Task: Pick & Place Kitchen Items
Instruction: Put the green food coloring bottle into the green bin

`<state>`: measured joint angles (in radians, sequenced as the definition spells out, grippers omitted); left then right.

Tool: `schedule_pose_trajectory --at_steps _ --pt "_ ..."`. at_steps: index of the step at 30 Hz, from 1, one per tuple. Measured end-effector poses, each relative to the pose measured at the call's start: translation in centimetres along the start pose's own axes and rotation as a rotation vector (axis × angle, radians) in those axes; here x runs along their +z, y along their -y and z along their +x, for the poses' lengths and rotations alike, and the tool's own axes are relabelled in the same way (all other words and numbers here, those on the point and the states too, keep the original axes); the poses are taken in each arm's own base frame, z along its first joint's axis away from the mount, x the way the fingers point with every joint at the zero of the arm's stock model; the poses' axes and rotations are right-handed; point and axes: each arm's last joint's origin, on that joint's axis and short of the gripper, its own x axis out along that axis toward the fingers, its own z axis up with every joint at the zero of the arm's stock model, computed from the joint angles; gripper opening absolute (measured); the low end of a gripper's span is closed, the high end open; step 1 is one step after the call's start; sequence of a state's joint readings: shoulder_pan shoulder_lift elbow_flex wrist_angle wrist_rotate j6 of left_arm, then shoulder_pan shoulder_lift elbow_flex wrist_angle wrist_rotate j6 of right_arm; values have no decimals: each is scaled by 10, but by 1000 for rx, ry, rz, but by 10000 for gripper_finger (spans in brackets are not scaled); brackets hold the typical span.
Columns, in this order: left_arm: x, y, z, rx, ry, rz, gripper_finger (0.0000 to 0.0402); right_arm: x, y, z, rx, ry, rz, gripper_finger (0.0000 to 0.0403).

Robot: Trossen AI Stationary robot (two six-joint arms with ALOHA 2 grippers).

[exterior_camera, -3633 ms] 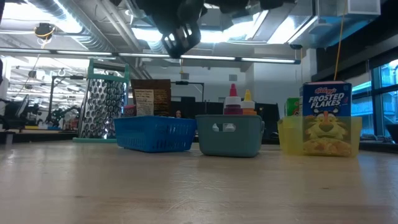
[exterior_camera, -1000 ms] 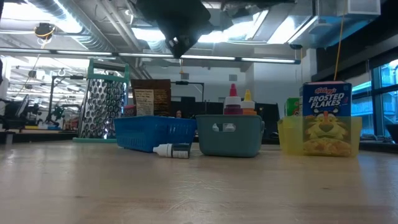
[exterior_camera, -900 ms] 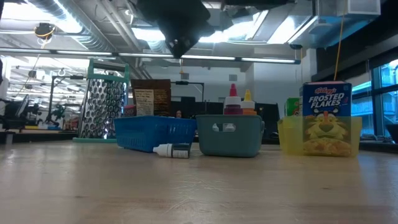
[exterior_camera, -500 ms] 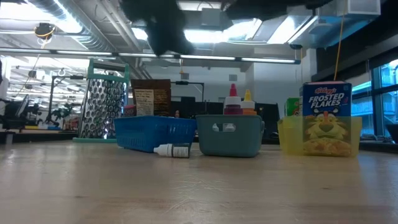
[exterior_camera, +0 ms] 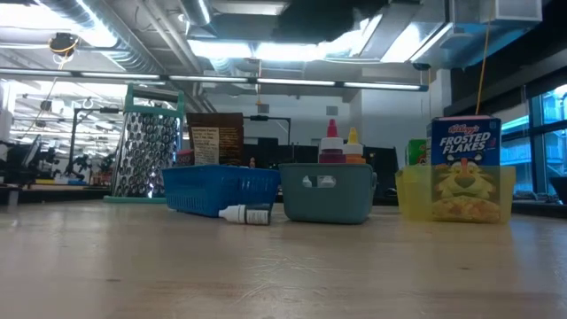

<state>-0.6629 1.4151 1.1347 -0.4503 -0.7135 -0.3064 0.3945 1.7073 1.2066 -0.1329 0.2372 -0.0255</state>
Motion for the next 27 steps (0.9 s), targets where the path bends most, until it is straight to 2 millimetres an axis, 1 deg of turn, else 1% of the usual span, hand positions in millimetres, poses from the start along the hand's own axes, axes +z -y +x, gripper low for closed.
schedule_pose_trajectory --at_steps 3,7,9,11,15,17,19,22,27 --pt "-5 8 -10 49 19 37 242 -1 9 16 58 -28 43 188" --pt "-14 13 -20 127 18 47 244 -4 15 38 100 -100 66 188" --pt "-18 13 -23 150 6 35 243 -7 15 48 105 -155 62 188" --pt "-23 14 -26 163 -7 16 242 -5 15 61 105 -176 42 188" --pt "-28 14 -29 177 -21 -24 244 -5 14 80 108 -274 6 188" --pt "-29 15 -31 174 -22 -38 243 -5 14 86 109 -329 4 186" --pt "-31 17 -33 174 -22 -39 242 -3 16 91 106 -344 5 182" --pt "-33 21 -34 177 -10 -28 244 -6 20 100 109 -364 14 175" --pt "-36 27 -34 186 -4 -11 243 -14 31 107 105 -394 30 170"
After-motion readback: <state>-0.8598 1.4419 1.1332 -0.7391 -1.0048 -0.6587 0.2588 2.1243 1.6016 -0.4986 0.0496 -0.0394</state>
